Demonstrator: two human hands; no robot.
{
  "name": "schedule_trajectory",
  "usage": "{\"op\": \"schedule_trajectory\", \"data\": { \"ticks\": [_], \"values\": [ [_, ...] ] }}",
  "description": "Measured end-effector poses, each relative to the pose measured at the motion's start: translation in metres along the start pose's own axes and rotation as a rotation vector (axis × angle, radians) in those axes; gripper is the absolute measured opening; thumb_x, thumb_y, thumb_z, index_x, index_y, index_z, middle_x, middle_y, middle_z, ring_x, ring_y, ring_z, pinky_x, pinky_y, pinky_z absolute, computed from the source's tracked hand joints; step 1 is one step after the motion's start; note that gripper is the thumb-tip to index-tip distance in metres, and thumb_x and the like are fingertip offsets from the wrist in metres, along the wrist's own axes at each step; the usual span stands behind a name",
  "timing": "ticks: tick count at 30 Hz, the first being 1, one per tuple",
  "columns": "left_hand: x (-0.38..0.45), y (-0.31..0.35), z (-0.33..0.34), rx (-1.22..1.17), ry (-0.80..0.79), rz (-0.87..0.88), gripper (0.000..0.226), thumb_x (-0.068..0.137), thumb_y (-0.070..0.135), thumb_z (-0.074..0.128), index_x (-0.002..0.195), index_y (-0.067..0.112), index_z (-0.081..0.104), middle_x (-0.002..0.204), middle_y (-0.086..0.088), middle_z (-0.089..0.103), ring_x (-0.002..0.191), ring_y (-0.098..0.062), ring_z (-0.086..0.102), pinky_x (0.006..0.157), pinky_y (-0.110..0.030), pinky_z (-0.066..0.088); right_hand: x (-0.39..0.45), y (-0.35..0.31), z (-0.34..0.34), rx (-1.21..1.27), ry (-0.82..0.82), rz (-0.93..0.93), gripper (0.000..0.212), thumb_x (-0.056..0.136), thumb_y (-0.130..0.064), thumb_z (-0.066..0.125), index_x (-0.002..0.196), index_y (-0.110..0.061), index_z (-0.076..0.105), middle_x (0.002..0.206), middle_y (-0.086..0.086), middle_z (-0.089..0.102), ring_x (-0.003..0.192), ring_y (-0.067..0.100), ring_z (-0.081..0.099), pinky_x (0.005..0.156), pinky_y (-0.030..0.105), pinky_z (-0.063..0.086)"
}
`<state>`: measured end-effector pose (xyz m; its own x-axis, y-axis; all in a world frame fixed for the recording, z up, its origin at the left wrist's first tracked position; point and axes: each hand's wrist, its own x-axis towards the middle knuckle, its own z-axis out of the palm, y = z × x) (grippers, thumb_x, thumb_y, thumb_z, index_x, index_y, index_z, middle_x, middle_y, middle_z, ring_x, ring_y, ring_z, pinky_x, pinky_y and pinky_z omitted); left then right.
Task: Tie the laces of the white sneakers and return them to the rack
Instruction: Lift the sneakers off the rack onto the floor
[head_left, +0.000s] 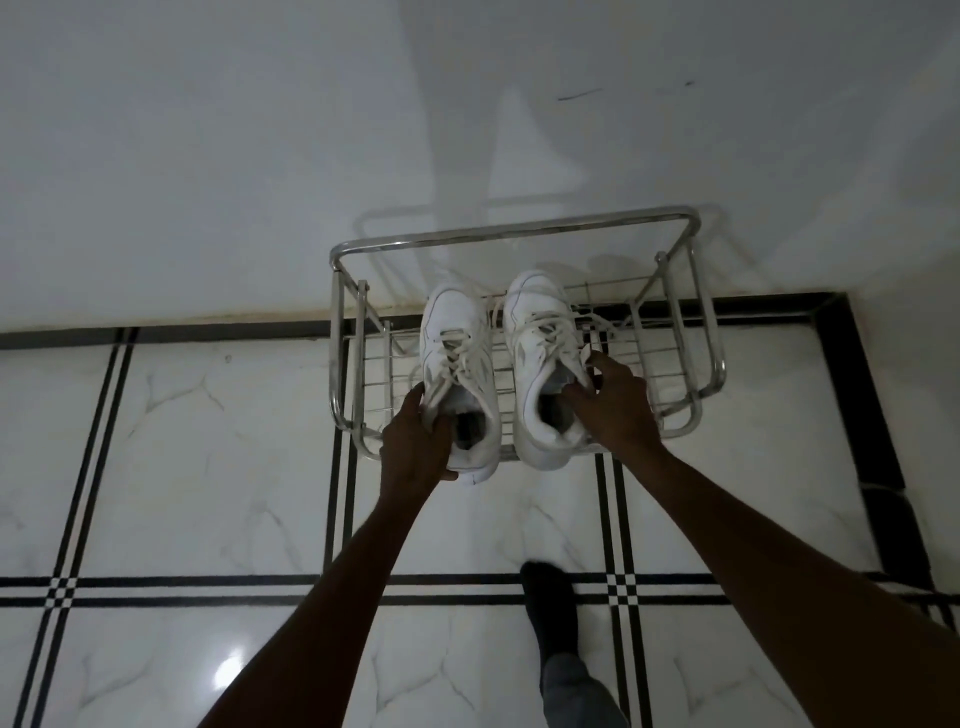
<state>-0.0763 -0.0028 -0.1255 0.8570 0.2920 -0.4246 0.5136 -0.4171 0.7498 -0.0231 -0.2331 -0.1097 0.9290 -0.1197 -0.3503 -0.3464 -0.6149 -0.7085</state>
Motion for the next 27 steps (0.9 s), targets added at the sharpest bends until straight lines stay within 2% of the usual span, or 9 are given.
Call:
{"op": "schedule_trajectory", "data": {
  "ticks": [2, 4, 7, 10, 12, 14, 19, 23, 27],
  "values": [
    [-0.026, -0.010, -0.003, -0.010, -0.016, -0.003, 0.046, 0.099, 0.019, 0.057, 0.145, 0.021, 0.049, 0.097, 0.006, 0.065, 0.088, -0.030, 0.072, 0.070, -0.057, 0.063, -0.028, 0.004, 0.001, 0.025, 0.005, -0.033, 0.041, 0.088, -0.014, 0.066, 0.128, -0.011, 0.061, 0.113, 0.011, 0.071, 0.081, 0.014, 0.060, 0.066, 0.013, 0.045],
    [-0.061, -0.024, -0.006, -0.026, -0.012, -0.014, 0.050, 0.099, 0.020, 0.057, 0.148, 0.024, 0.047, 0.104, -0.001, 0.067, 0.087, -0.028, 0.072, 0.069, -0.055, 0.064, -0.067, 0.014, 0.003, 0.064, 0.004, -0.066, 0.047, 0.087, -0.013, 0.067, 0.134, -0.013, 0.059, 0.118, 0.008, 0.071, 0.088, 0.012, 0.063, 0.075, 0.021, 0.048],
    [-0.117, -0.057, -0.003, -0.052, 0.003, 0.013, 0.051, 0.097, 0.023, 0.057, 0.147, 0.028, 0.048, 0.104, 0.001, 0.066, 0.089, -0.027, 0.072, 0.071, -0.053, 0.064, -0.129, 0.040, 0.014, 0.064, 0.011, -0.081, 0.051, 0.087, -0.018, 0.068, 0.137, -0.019, 0.056, 0.112, 0.004, 0.073, 0.089, 0.013, 0.067, 0.079, 0.026, 0.053],
    [-0.165, -0.100, 0.005, -0.047, -0.015, 0.024, 0.047, 0.100, 0.020, 0.056, 0.146, 0.022, 0.049, 0.115, -0.004, 0.069, 0.085, -0.020, 0.072, 0.062, -0.035, 0.065, -0.182, 0.076, 0.036, 0.023, 0.032, -0.057, 0.052, 0.086, -0.025, 0.067, 0.136, -0.025, 0.056, 0.104, 0.003, 0.076, 0.082, 0.016, 0.070, 0.078, 0.031, 0.058],
    [-0.186, -0.130, 0.014, -0.060, -0.049, 0.006, 0.047, 0.101, 0.018, 0.055, 0.148, 0.020, 0.048, 0.120, -0.010, 0.069, 0.089, -0.025, 0.073, 0.058, -0.042, 0.065, -0.208, 0.102, 0.054, 0.039, 0.043, -0.035, 0.052, 0.086, -0.020, 0.068, 0.137, -0.022, 0.057, 0.105, 0.005, 0.076, 0.085, 0.018, 0.071, 0.077, 0.030, 0.058],
    [-0.195, -0.163, 0.030, -0.069, -0.083, -0.020, 0.048, 0.101, 0.014, 0.055, 0.148, 0.020, 0.047, 0.120, -0.010, 0.068, 0.093, -0.028, 0.073, 0.057, -0.046, 0.065, -0.224, 0.132, 0.076, 0.083, 0.036, -0.004, 0.053, 0.088, -0.014, 0.068, 0.139, -0.018, 0.055, 0.113, 0.007, 0.074, 0.097, 0.020, 0.070, 0.084, 0.031, 0.057],
    [-0.183, -0.239, 0.080, -0.047, -0.096, -0.047, 0.051, 0.101, 0.016, 0.055, 0.151, 0.021, 0.045, 0.121, -0.010, 0.068, 0.092, -0.029, 0.073, 0.057, -0.044, 0.065, -0.219, 0.211, 0.129, 0.095, 0.005, 0.010, 0.051, 0.091, -0.015, 0.066, 0.140, -0.019, 0.054, 0.125, 0.005, 0.070, 0.113, 0.019, 0.066, 0.093, 0.039, 0.057],
    [-0.152, -0.302, 0.135, -0.080, -0.094, -0.074, 0.053, 0.102, 0.014, 0.056, 0.152, 0.018, 0.043, 0.120, -0.010, 0.064, 0.088, -0.030, 0.073, 0.048, -0.028, 0.061, -0.188, 0.276, 0.174, 0.060, -0.007, 0.006, 0.049, 0.090, -0.015, 0.065, 0.138, -0.019, 0.055, 0.120, 0.007, 0.071, 0.108, 0.022, 0.068, 0.088, 0.039, 0.059],
    [-0.118, -0.351, 0.177, -0.039, -0.054, -0.022, 0.048, 0.101, 0.015, 0.057, 0.148, 0.019, 0.047, 0.118, -0.010, 0.068, 0.088, -0.028, 0.074, 0.055, -0.044, 0.065, -0.148, 0.323, 0.210, -0.028, -0.024, -0.017, 0.046, 0.088, -0.015, 0.065, 0.134, -0.017, 0.059, 0.117, 0.008, 0.073, 0.104, 0.027, 0.069, 0.085, 0.037, 0.058]
  ]
}}
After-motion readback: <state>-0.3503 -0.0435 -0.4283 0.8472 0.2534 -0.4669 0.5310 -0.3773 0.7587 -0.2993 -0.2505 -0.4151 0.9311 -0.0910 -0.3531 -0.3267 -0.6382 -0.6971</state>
